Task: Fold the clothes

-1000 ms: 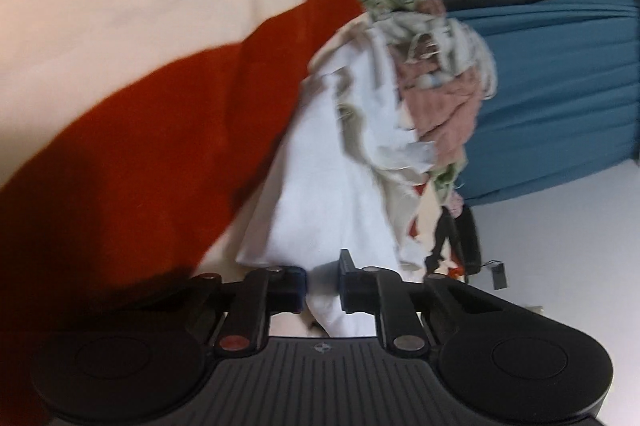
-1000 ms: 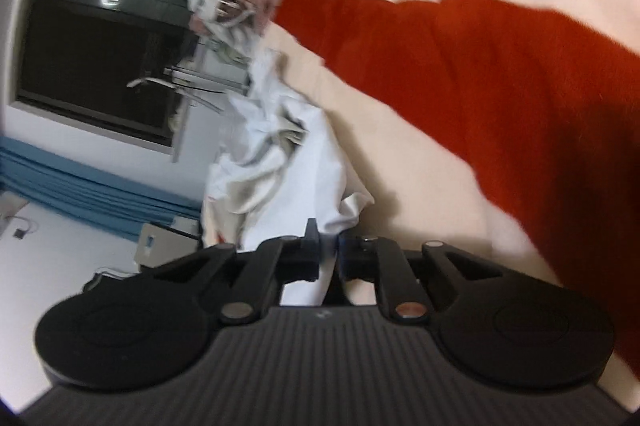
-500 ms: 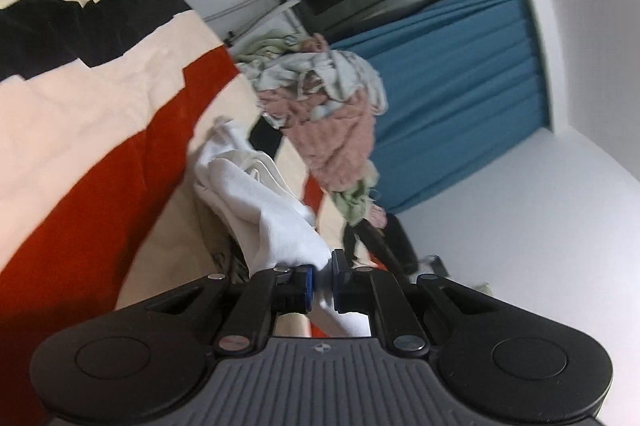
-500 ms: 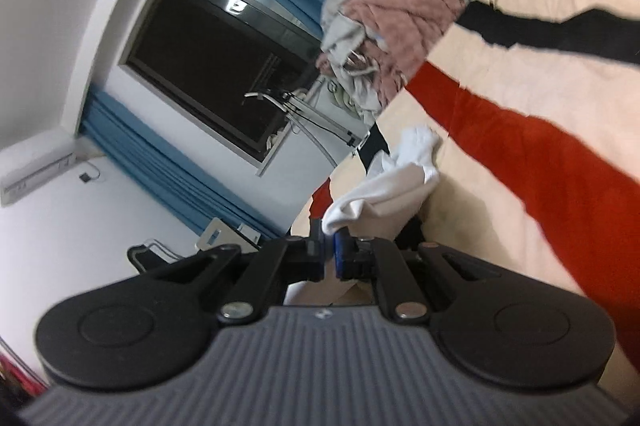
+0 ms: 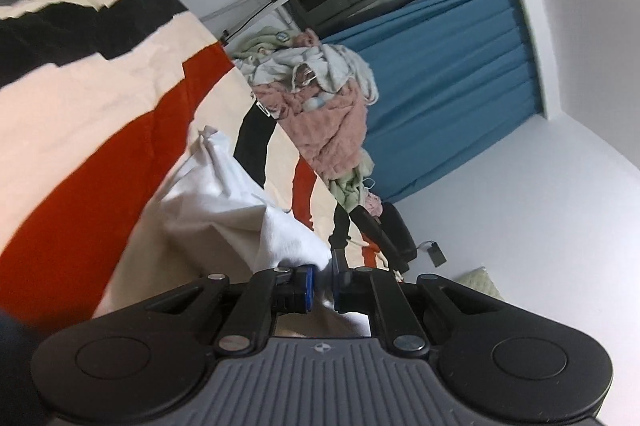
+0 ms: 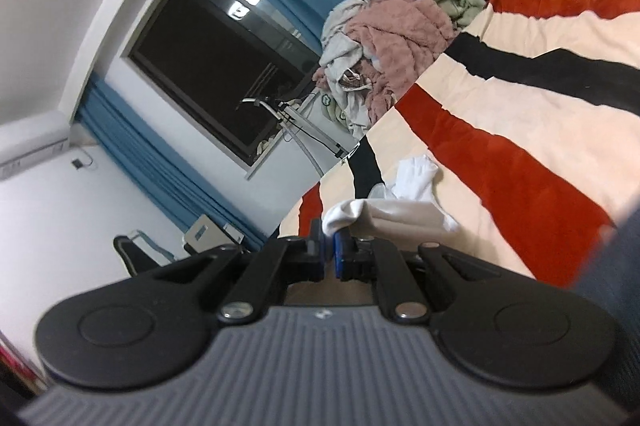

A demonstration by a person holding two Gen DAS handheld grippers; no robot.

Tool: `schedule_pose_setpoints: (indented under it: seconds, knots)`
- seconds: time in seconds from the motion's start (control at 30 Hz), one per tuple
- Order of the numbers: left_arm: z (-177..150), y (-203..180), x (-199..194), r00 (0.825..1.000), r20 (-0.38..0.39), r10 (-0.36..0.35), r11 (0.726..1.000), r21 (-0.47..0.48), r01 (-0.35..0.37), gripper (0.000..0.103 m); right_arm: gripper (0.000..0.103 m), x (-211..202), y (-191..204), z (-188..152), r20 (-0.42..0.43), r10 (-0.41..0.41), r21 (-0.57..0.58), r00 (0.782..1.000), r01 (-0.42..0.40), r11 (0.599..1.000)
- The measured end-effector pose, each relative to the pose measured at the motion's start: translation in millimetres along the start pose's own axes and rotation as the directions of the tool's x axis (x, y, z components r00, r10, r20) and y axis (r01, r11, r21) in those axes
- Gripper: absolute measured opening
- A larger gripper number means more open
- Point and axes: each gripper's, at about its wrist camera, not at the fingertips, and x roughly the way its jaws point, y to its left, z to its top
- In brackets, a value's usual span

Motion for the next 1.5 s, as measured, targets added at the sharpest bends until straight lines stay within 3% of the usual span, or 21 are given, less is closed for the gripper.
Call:
schedule_pose_setpoints:
  seconds: [0.1, 0.2, 0.3, 0.37, 0.5, 0.6, 0.77, 0.8, 0.87, 0.9, 0.93, 0.97, 1.1, 1.23, 1.3, 1.43, 1.5]
  knots:
    - [41, -13, 55, 1.000, -0.012, 0.002, 1.000, 0.018, -0.001, 0.010, 0.008, 48, 9, 29, 0.010, -0.035, 0.004, 0.999, 0.035, 0.999]
    - [78, -17, 123, 0.998, -0.017, 0.061, 0.995, 0.077, -0.059, 0.010, 0.008, 114, 10, 56, -0.011, -0.108, 0.015, 0.994, 0.108, 0.994]
    - [96, 3, 180, 0.991, -0.023, 0.135, 0.987, 0.096, -0.133, 0.010, 0.008, 179, -8, 70, -0.065, -0.173, 0.044, 0.983, 0.176, 0.983]
    - [101, 21, 209, 0.989, -0.027, 0.147, 0.983, 0.112, -0.143, 0.010, 0.008, 213, -24, 71, -0.096, -0.204, 0.032, 0.974, 0.208, 0.978]
    - [101, 58, 232, 0.991, -0.018, 0.134, 0.988, 0.081, -0.132, 0.010, 0.008, 250, -57, 59, -0.126, -0.168, -0.010, 0.978, 0.168, 0.986]
    - [104, 58, 242, 0.989, -0.019, 0.149, 0.981, 0.132, -0.145, 0.010, 0.009, 263, -68, 51, -0.149, -0.184, -0.009, 0.972, 0.184, 0.983]
    - [106, 60, 257, 0.982, -0.017, 0.189, 0.957, 0.229, -0.180, 0.013, 0.012, 280, -55, 52, -0.158, -0.201, -0.112, 0.967, 0.185, 0.976]
    - [105, 61, 258, 0.981, -0.025, 0.194, 0.953, 0.241, -0.183, 0.019, 0.016, 283, -56, 50, -0.182, -0.202, -0.119, 0.962, 0.182, 0.976]
    - [103, 60, 257, 0.981, -0.041, 0.190, 0.950, 0.261, -0.173, 0.053, 0.042, 282, -53, 44, -0.232, -0.186, -0.141, 0.955, 0.156, 0.978]
    - [100, 57, 255, 0.981, -0.040, 0.190, 0.942, 0.288, -0.170, 0.066, 0.071, 277, -48, 39, -0.245, -0.168, -0.163, 0.955, 0.131, 0.978]
    - [97, 51, 252, 0.981, -0.032, 0.190, 0.930, 0.325, -0.169, 0.077, 0.085, 271, -42, 34, -0.250, -0.151, -0.182, 0.956, 0.107, 0.977]
    - [94, 46, 250, 0.982, -0.025, 0.187, 0.918, 0.361, -0.166, 0.081, 0.084, 264, -36, 29, -0.254, -0.139, -0.205, 0.957, 0.087, 0.975]
    - [82, 34, 251, 0.976, -0.027, 0.217, 0.860, 0.478, -0.178, 0.083, 0.083, 257, -19, 20, -0.252, -0.191, -0.327, 0.949, 0.102, 0.939]
    - [73, 36, 276, 0.939, -0.031, 0.341, 0.783, 0.562, -0.266, 0.083, 0.038, 274, -16, 17, -0.235, -0.304, -0.459, 0.923, 0.170, 0.872]
    - [69, 42, 289, 0.921, -0.052, 0.387, 0.757, 0.588, -0.285, 0.083, 0.030, 294, -25, 16, -0.219, -0.364, -0.518, 0.905, 0.208, 0.829]
    - [59, 51, 310, 0.880, -0.070, 0.470, 0.702, 0.633, -0.325, 0.083, 0.029, 324, -45, 6, -0.232, -0.416, -0.574, 0.879, 0.221, 0.788]
    - [53, 51, 312, 0.875, -0.053, 0.480, 0.672, 0.664, -0.328, 0.083, 0.029, 322, -46, 2, -0.222, -0.418, -0.587, 0.881, 0.222, 0.779]
